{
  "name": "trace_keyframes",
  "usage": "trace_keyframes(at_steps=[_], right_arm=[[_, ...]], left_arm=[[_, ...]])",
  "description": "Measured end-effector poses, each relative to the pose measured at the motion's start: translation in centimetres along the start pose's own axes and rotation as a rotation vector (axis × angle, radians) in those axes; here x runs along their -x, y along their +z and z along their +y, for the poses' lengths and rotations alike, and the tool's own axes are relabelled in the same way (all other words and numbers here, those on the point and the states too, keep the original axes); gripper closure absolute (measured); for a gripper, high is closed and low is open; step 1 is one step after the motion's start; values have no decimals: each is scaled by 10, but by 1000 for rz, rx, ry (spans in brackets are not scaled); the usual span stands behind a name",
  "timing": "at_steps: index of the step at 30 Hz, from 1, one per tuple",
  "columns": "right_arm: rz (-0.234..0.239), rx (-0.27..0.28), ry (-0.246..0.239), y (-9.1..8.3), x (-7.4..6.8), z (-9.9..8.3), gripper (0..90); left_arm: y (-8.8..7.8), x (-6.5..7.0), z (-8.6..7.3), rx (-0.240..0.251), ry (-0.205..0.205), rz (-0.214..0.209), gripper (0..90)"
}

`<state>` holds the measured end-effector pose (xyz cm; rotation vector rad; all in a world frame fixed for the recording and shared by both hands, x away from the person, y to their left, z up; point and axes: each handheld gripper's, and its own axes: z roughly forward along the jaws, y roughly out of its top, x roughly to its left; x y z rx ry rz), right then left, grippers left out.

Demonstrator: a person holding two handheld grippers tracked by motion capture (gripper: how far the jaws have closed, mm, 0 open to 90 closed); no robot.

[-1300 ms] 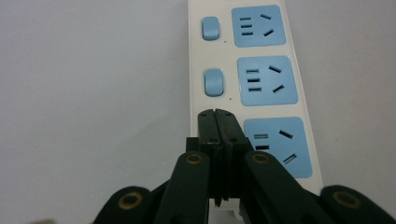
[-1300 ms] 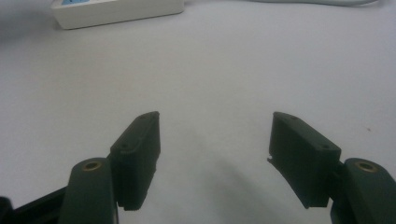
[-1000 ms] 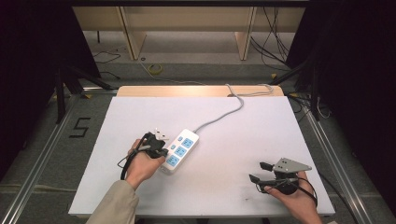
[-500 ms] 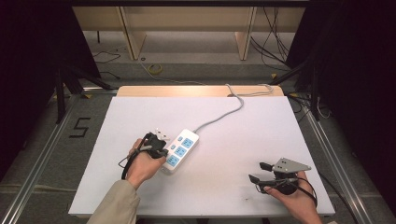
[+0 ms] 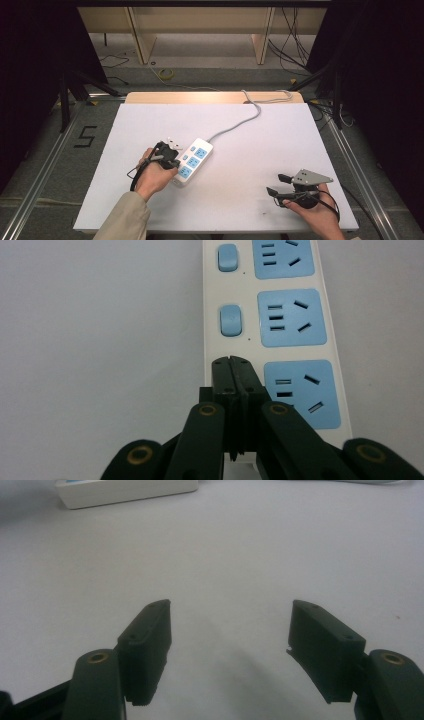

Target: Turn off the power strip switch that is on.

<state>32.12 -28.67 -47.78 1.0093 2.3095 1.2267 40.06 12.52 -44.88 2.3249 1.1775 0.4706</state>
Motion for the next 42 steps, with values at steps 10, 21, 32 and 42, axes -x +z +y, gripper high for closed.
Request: trace_keyframes(at_steps=[10,21,32,42], right_arm=[[0,0,0,0,0,0,345],[0,0,0,0,0,0,345],[1,5,-1,-1,0,0,345],[1,6,0,-1,0,0,346]], left_arm=[[0,0,2,-16,10,2,900],[0,0,4,-29,16,-2,900],[1,1,6,-41,23,5,900],[1,3,6,-48,38,10,900]])
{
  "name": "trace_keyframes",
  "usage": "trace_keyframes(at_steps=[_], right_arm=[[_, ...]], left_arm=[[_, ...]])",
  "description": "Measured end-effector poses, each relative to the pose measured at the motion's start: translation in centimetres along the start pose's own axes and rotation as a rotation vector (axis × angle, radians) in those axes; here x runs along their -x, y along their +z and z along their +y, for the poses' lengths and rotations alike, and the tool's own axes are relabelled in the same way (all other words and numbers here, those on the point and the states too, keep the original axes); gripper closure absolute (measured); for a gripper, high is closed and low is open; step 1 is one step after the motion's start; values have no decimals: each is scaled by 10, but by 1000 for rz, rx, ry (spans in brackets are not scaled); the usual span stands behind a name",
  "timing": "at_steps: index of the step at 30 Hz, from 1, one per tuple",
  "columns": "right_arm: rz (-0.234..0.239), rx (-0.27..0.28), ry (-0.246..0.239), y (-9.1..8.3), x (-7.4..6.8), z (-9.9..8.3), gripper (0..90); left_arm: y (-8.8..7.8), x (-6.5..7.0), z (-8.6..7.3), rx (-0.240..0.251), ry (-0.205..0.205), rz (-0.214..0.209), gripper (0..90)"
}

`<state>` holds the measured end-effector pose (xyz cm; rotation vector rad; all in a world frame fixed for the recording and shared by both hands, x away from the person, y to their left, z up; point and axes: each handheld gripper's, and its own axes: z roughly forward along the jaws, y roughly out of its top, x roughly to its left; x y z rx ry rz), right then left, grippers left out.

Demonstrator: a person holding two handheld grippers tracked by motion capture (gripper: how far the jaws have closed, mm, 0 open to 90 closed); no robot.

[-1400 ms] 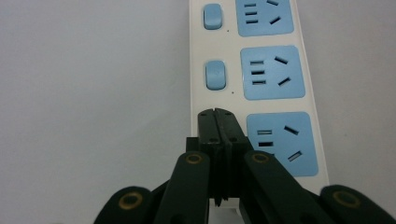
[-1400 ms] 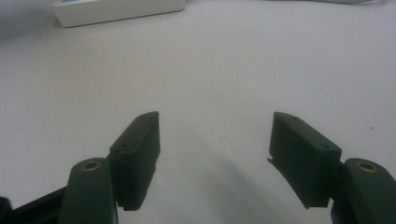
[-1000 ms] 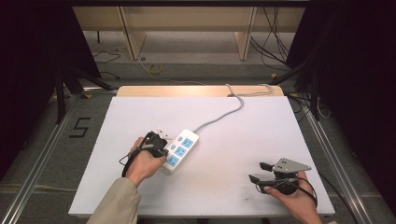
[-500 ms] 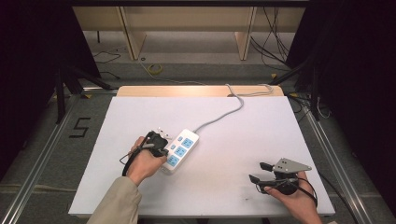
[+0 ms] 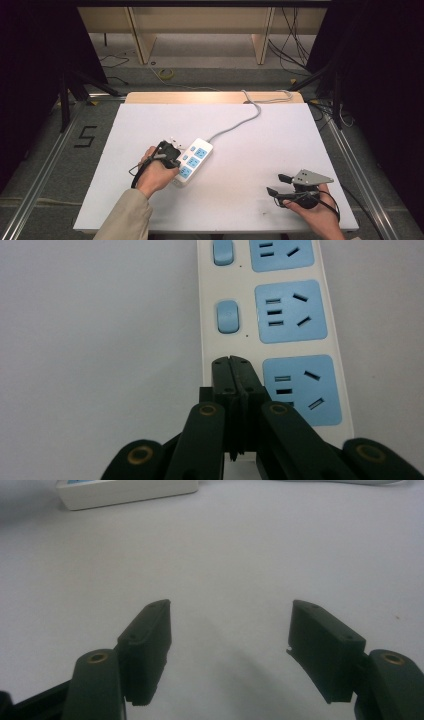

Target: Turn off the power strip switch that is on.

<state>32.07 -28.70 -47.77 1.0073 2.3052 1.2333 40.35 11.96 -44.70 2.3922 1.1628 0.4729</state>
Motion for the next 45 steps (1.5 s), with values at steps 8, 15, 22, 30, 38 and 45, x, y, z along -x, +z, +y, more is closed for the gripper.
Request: trace_keyframes(at_steps=[8,15,22,30,38,45], right_arm=[[1,0,-3,0,0,0,345],[2,0,-3,0,0,0,345],[1,0,-2,0,0,0,345],[1,0,-2,0,0,0,345],[0,0,-2,0,0,0,345],[0,-1,-1,0,1,0,345]], left_arm=[[0,0,0,4,-4,-2,900],[0,-1,-1,6,-6,-5,900],[0,0,-1,11,-6,0,900],[-1,0,-2,10,-8,-8,900],[-1,-1,-2,17,-7,-13,900],[-1,-3,-3,22,-9,-21,900]])
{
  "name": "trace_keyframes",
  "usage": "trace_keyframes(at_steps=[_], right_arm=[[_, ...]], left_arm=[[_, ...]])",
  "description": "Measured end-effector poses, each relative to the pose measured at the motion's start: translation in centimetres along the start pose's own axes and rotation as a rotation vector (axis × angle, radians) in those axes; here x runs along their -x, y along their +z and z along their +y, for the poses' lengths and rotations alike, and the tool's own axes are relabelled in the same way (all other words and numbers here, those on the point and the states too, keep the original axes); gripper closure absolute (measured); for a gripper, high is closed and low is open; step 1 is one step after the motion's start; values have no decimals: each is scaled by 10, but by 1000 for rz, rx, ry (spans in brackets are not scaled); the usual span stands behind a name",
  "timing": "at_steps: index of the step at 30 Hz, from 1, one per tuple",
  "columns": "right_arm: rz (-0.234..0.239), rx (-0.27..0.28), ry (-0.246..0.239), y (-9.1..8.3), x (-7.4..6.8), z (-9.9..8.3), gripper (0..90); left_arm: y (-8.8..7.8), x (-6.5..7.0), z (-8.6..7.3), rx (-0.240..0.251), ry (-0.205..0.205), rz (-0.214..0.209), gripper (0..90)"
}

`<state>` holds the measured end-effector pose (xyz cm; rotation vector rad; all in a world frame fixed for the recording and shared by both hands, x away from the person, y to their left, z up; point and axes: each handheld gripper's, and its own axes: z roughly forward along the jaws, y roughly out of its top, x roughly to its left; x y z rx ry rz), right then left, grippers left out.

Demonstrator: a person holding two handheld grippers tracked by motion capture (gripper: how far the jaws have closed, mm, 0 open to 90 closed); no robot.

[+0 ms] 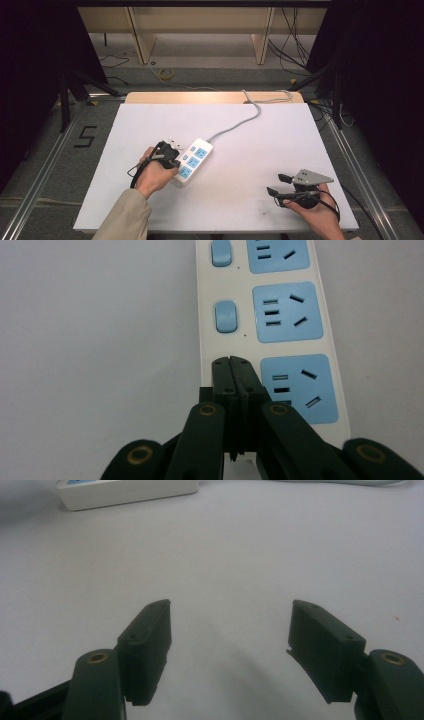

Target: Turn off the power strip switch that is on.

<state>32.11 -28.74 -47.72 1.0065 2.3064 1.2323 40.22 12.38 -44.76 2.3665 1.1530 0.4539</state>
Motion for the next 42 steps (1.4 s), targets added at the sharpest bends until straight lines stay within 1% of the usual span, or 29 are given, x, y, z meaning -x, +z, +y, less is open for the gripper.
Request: trace_keyframes(at_steps=[7,8,9,14,24,30,31,35,38,42], right_arm=[[0,0,1,0,0,0,345],[0,0,0,0,0,0,345],[0,-2,1,0,0,0,345],[-1,0,1,0,0,0,345],[0,1,2,0,0,0,345],[1,7,-2,0,1,0,345],[2,9,-2,0,1,0,345],[0,7,0,-1,1,0,345],[0,9,-1,-1,1,0,345],[0,10,-1,-1,1,0,345]], left_arm=[[-1,0,0,4,6,2,900],[-2,0,0,14,1,3,900],[-3,-1,0,12,-2,-6,900],[-3,0,0,14,1,0,900],[-3,-2,-1,19,3,-8,898],[-5,-4,-2,39,-2,-4,897],[-6,-4,-2,51,-6,-5,896],[-9,-5,-2,70,-9,-1,894],[-11,-7,-3,84,-14,0,859],[-14,-7,-4,95,-23,1,864]])
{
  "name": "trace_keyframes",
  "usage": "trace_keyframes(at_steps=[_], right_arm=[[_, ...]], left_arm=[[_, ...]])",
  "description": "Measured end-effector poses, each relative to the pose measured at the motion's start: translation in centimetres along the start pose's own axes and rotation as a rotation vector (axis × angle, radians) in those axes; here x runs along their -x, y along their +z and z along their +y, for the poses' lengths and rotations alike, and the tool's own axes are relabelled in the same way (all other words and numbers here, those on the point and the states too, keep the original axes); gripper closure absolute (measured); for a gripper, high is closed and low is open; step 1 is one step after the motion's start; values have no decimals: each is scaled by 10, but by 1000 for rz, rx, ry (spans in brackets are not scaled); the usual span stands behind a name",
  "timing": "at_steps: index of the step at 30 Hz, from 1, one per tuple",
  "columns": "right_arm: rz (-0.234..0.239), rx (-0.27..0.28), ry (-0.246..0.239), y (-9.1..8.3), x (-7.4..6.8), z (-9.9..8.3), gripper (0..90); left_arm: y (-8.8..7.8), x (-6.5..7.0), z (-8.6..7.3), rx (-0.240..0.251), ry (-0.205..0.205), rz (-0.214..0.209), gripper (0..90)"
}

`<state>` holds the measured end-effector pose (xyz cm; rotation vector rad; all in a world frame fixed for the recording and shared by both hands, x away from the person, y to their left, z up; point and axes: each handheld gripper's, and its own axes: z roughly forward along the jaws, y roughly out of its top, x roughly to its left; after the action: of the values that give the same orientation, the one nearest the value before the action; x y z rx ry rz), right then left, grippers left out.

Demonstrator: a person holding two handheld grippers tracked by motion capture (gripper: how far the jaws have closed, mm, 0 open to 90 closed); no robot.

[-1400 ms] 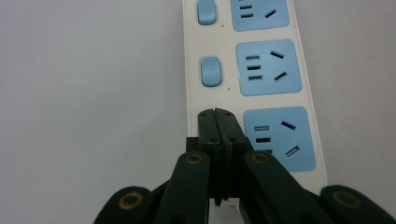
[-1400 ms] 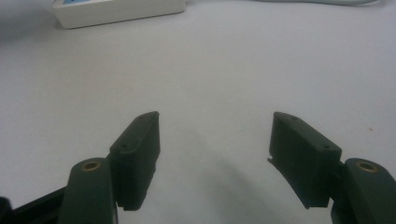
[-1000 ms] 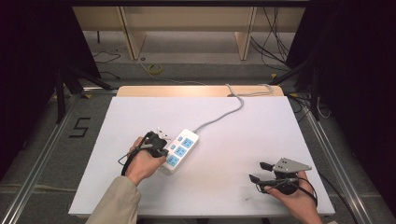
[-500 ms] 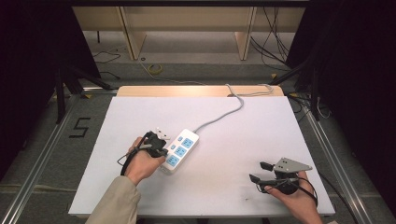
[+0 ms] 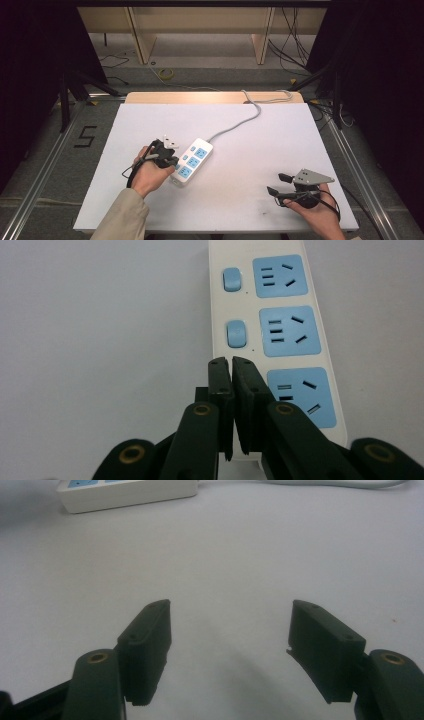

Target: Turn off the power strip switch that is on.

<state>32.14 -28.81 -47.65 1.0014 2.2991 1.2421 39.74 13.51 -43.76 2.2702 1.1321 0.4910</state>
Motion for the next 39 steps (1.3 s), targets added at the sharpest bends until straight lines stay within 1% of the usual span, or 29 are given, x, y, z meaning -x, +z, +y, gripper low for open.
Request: trace_keyframes(at_steps=[4,8,9,11,17,19,22,24,26,28,31,33,35,36,39], right_arm=[[-1,0,0,0,0,0,345],[0,-1,0,0,0,0,345],[0,-3,-1,0,0,0,345],[-1,0,-1,0,0,0,345],[-2,2,0,-1,1,0,345],[-2,0,1,-1,1,0,345],[-1,1,1,-1,1,0,345],[-1,2,-1,-1,1,0,345],[0,2,-1,-1,1,0,345],[0,1,0,-1,1,0,345],[0,0,0,-1,1,0,345],[1,1,0,-1,0,0,345],[1,1,1,-1,0,0,345],[1,2,1,-1,0,0,345],[1,1,1,-1,0,0,345]], left_arm=[[-3,-1,0,19,-4,9,841],[-6,-2,0,35,-24,6,826],[-7,-3,-1,36,-24,7,822],[-8,-3,-1,43,-31,6,806],[-13,-4,-3,72,-32,1,770],[-14,-5,-5,90,-42,-3,764],[-16,-6,-7,100,-48,-11,740],[-17,-7,-9,107,-54,-12,714],[-18,-8,-10,129,-67,-6,663],[-18,-10,-12,142,-74,-9,631],[-19,-13,-15,143,-87,-7,594],[-20,-15,-17,156,-104,-6,568],[-21,-17,-20,160,-107,-8,540],[-22,-17,-21,165,-111,-7,502],[-22,-19,-26,173,-115,2,477]])
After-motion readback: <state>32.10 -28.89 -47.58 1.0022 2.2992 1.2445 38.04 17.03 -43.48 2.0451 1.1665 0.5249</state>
